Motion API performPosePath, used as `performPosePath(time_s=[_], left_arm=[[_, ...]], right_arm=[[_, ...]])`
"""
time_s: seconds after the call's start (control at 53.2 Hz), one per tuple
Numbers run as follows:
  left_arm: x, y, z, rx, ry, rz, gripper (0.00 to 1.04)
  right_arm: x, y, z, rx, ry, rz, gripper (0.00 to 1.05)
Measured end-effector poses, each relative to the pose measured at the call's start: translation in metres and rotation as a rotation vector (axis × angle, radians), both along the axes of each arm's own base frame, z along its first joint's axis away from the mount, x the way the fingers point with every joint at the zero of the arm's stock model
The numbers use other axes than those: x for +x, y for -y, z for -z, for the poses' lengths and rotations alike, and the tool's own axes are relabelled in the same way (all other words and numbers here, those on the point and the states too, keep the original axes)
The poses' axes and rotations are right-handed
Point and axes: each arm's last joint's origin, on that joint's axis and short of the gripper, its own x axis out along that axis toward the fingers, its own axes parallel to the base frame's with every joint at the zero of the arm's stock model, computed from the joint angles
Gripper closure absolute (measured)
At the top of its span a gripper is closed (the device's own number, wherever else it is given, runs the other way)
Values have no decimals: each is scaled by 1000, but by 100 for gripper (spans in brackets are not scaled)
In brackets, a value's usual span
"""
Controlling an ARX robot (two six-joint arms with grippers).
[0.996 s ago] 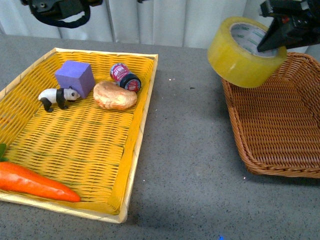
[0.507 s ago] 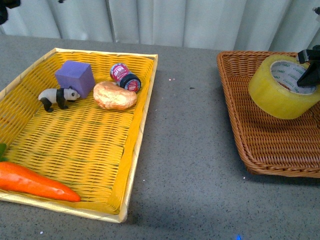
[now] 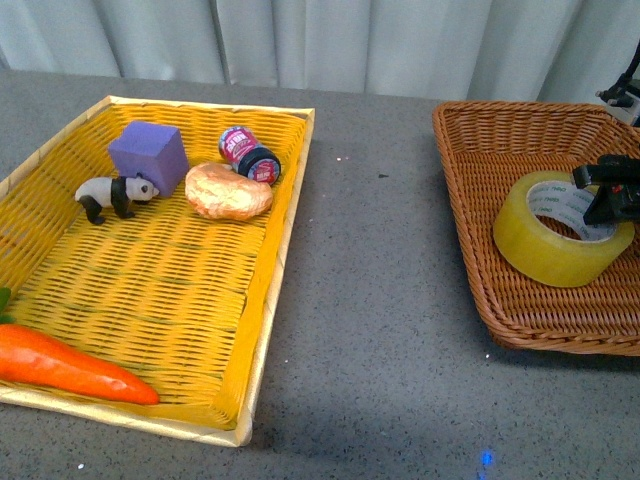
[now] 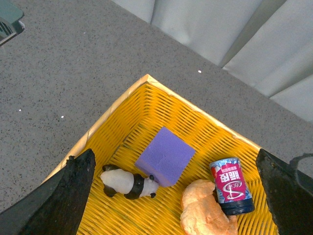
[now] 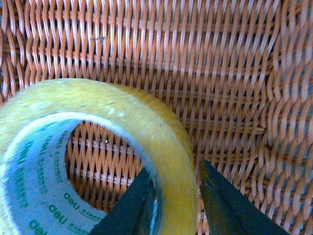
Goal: Move tape to another basket
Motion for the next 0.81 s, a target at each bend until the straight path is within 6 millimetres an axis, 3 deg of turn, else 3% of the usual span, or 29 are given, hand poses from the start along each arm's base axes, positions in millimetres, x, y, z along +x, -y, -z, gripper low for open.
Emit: performPosePath(time_s=[0.188,0.357,0.413,0.489,0.564,0.695,0.808], left_arm=[[-8,-2,-20,18,54,-39,7],[-24,-7,-44,48,133,-114,7],[-33,-11,-47,49,224,31,14],[-57,-14,-41,147,399,300,31],[-77,-16,-31,231,457,378,43],[-103,-21,-12,296,445,399,65],[-130,-27,6,316,428,404,91]], right_arm=[[0,2,-19,-41,134,19,43],[-22,4,-63,-114,347,69,13],[-33,3,-77,-101,436,59,7],[-52,2,-82,-61,762,93,21],[-75,-1,-78,-51,943,112,34],[-108,-9,-84,-35,1106,109,55],[-142,-14,-81,-34,1113,116,82]])
